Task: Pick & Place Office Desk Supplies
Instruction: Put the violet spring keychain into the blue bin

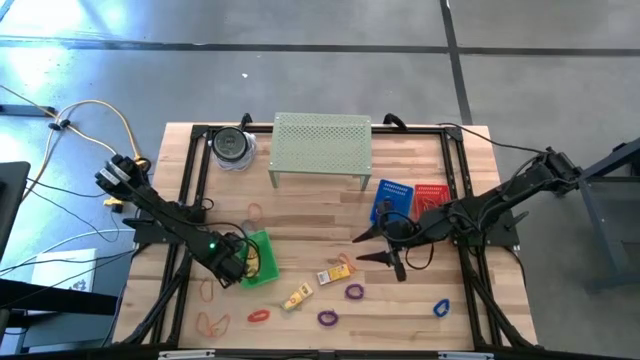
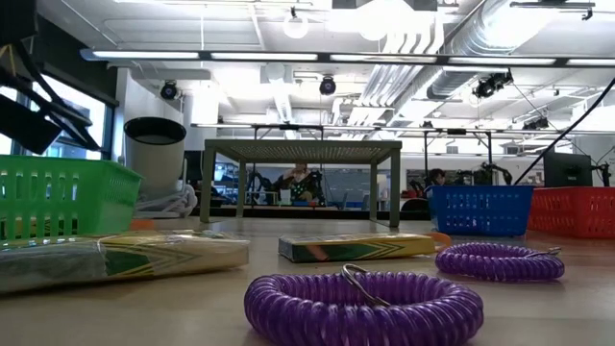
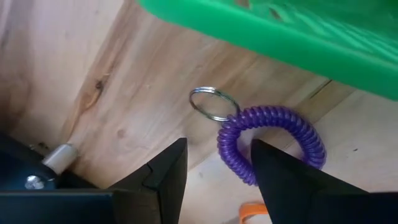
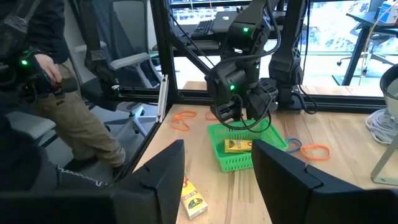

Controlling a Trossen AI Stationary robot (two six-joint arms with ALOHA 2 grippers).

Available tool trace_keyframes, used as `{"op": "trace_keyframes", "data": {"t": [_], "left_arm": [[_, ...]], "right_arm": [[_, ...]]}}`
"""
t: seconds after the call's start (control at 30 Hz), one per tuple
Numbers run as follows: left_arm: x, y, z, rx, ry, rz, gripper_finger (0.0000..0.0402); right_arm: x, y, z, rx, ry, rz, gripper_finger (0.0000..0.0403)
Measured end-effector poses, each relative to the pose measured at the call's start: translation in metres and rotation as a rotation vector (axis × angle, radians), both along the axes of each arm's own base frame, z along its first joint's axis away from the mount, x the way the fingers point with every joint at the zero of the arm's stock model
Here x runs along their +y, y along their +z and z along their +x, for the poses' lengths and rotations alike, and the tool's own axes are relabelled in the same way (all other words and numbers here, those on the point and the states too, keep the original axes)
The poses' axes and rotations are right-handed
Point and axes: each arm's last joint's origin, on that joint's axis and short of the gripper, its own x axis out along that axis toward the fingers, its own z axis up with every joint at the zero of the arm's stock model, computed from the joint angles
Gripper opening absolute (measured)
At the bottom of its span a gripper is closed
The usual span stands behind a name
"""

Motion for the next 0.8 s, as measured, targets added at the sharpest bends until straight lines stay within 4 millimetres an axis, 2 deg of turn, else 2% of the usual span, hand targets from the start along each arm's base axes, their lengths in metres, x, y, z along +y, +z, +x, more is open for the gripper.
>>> {"op": "trace_keyframes", "data": {"t": [0.13, 0.23, 0.33, 0.53, 0.8], "left_arm": [[0.0005, -0.0013, -0.0007, 0.0, 0.018, -0.001, 0.0171], [0.0001, -0.0013, -0.0004, 0.0, 0.02, -0.007, 0.0153], [-0.0002, -0.0015, -0.0002, -0.002, 0.021, -0.012, 0.0117], [-0.0006, -0.0015, 0.0003, -0.005, 0.04, -0.012, 0.0017], [-0.0036, 0.0028, -0.0033, 0.042, 0.052, -0.047, 0.0005]], "right_arm": [[0.0, 0.0, 0.0, 0.0, 0.0, 0.0, 0.0176], [0.0, 0.0, 0.0, 0.0, 0.0, 0.0, 0.0176], [0.0, 0.0, 0.0, 0.0, 0.0, 0.0, 0.0176], [0.0, 0.0, 0.0, 0.0, 0.0, 0.0, 0.0176], [0.0019, -0.0001, -0.0005, 0.007, 0.065, 0.015, 0.0176]]}}
